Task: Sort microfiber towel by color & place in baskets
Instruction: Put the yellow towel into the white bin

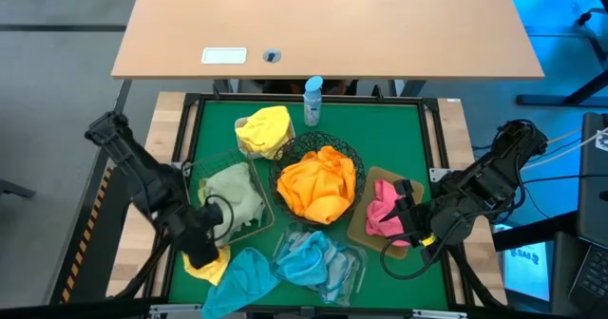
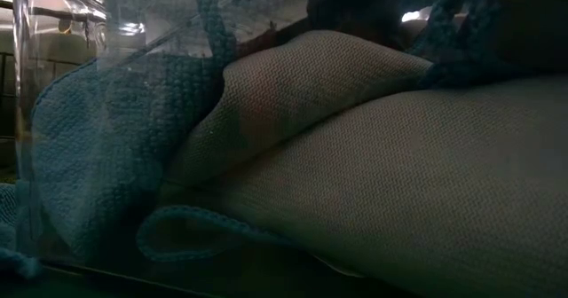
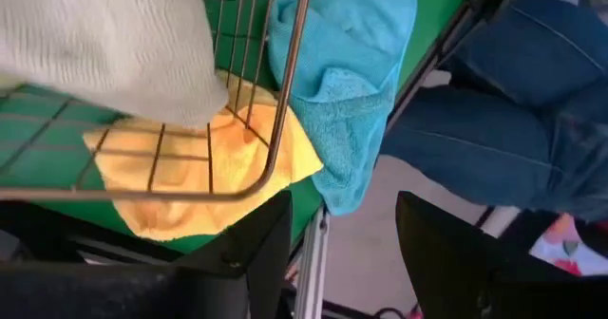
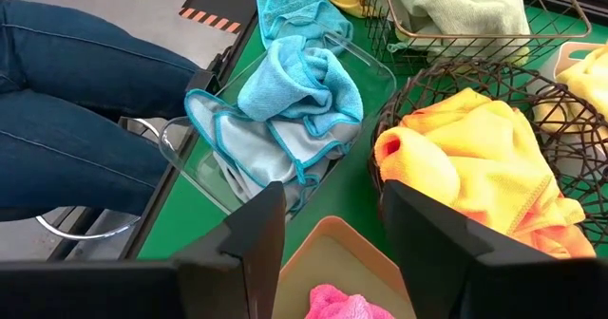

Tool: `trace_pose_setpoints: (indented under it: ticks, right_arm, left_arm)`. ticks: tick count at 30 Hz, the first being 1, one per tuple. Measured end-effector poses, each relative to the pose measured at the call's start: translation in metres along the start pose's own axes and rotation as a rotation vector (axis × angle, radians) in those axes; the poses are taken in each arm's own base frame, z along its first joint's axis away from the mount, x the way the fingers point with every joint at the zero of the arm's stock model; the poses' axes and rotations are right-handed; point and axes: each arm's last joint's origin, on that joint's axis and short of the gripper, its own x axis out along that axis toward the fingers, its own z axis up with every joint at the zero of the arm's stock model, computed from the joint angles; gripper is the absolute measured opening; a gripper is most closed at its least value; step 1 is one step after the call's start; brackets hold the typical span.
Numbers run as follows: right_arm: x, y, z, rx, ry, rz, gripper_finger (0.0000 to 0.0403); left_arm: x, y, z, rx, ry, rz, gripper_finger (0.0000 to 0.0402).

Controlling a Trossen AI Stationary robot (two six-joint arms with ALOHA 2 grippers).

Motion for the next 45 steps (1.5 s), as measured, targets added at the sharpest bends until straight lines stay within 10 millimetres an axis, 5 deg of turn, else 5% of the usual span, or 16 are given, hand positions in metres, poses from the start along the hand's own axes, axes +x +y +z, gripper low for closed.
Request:
trace_pose_setpoints:
  ticks: [9, 17, 34, 45]
  right_arm:
    - [0.000, 0.000, 0.000, 0.011, 0.000, 0.000, 0.0179]
    - [0.000, 0.000, 0.000, 0.010, 0.000, 0.000, 0.0179]
    - [0.000, 0.000, 0.000, 0.012, 0.000, 0.000, 0.0179]
    - [0.000, 0.000, 0.000, 0.012, 0.002, 0.000, 0.0179]
  left_arm:
    - [0.009, -0.005, -0.037, -0.043, -0.015, 0.009, 0.0182]
    - [0.041, -0.013, -0.058, 0.012, 0.003, 0.117, 0.0182]
    - [0.127, -0.031, -0.067, 0.026, -0.008, 0.232, 0.0182]
    - [0.160, -0.029, -0.068, 0.027, -0.026, 0.305, 0.0182]
